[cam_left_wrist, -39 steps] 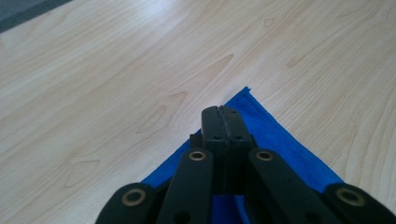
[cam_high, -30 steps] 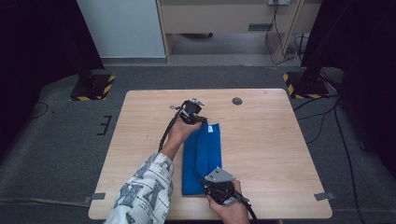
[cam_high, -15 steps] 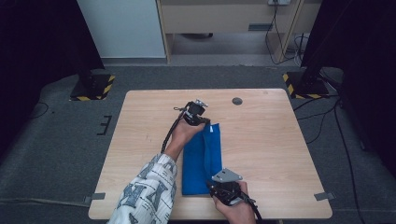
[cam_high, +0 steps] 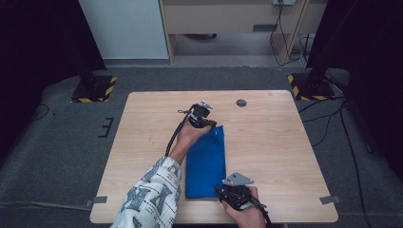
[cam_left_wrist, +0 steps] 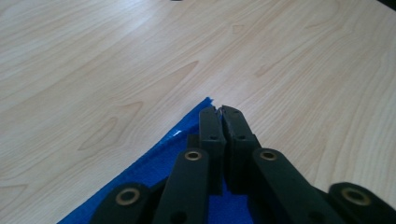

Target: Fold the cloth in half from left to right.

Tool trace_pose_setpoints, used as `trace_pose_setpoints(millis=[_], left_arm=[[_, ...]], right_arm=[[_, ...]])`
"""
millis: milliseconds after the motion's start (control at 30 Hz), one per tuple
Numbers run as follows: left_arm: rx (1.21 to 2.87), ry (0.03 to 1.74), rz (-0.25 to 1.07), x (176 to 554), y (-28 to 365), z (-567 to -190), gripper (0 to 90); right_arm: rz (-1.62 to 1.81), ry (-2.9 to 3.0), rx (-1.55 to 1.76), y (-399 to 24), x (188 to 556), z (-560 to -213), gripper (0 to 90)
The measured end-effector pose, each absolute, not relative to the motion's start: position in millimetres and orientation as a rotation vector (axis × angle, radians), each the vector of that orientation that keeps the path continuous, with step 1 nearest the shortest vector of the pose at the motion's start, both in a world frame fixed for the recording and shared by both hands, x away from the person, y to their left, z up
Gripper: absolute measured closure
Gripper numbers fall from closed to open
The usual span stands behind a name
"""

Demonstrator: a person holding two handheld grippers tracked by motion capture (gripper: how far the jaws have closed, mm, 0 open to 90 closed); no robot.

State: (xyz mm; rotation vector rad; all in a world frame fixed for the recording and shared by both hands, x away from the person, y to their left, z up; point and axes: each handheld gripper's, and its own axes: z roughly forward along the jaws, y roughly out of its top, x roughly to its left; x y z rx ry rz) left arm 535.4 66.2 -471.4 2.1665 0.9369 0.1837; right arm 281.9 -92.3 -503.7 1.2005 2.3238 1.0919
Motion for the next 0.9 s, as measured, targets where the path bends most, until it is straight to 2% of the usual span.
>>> trace_pose_setpoints(millis=[267,667,767,900], left_arm=[[2.147,0.941,0.184,532.2,63.5,-468.6,73.9],[2.108,0.922,0.266,515.7,86.3,-449.9,50.4],[2.096,0.93,0.285,509.0,97.8,-446.9,42.4],[2.097,0.935,0.297,499.8,113.3,-444.4,36.3]], right_arm=[[1.055,2.36,1.208,-90.5,278.3,-503.5,64.4],[1.038,2.325,1.225,-104.7,294.8,-498.2,37.8],[1.056,2.31,1.197,-108.3,305.1,-494.8,34.6],[1.07,2.297,1.198,-109.8,320.9,-491.4,31.3]])
